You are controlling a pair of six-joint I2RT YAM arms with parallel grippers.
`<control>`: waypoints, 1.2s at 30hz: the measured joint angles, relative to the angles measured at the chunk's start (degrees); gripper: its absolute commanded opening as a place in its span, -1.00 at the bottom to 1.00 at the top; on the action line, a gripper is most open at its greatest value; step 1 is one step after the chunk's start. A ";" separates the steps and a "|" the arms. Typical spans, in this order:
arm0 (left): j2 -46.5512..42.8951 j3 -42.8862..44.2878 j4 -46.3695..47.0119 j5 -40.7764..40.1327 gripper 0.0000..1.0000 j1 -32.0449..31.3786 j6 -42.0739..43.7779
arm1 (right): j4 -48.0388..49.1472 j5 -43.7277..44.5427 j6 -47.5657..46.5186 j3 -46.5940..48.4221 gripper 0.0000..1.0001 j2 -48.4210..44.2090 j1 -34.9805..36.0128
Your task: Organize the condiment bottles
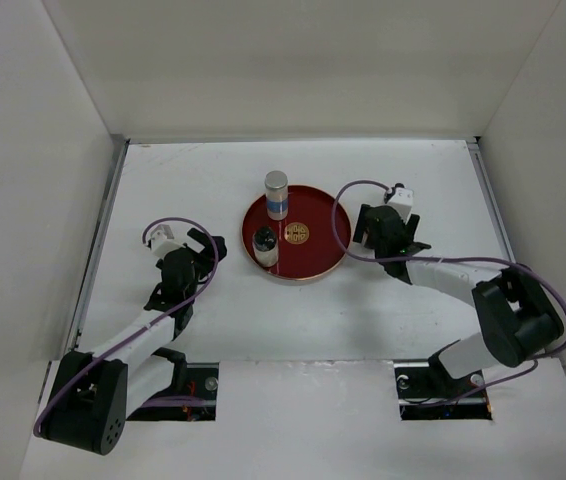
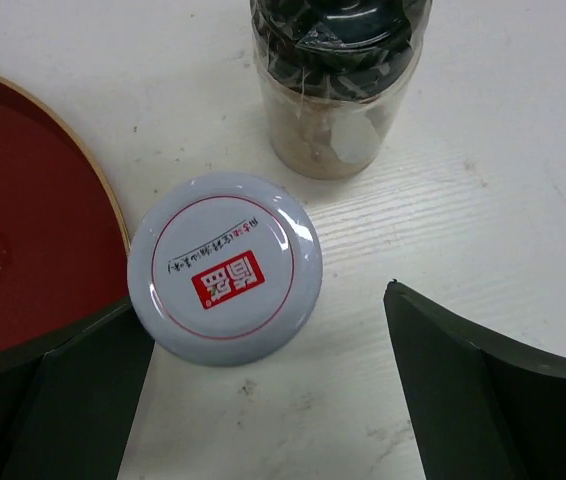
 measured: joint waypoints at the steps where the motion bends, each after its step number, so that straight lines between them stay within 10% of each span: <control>1: 0.00 0.00 0.00 0.02 1.00 0.00 0.00 | 0.55 -0.55 0.11 0.04 0.95 0.85 -0.48; 12: -0.26 0.00 0.00 0.02 1.00 0.00 -0.02 | 7.52 -3.96 -0.02 0.55 0.18 3.98 -2.34; 22: 0.15 0.00 0.02 0.17 1.00 -0.02 -0.07 | 6.49 -1.01 -4.59 3.98 0.17 -0.24 5.42; 31: 0.15 0.00 0.02 0.20 1.00 0.02 -0.04 | 9.92 -4.70 -5.35 21.84 0.23 21.66 7.87; 36: 0.13 -0.02 0.02 0.22 1.00 0.07 -0.04 | 9.44 -6.19 -5.49 28.06 0.81 27.50 8.96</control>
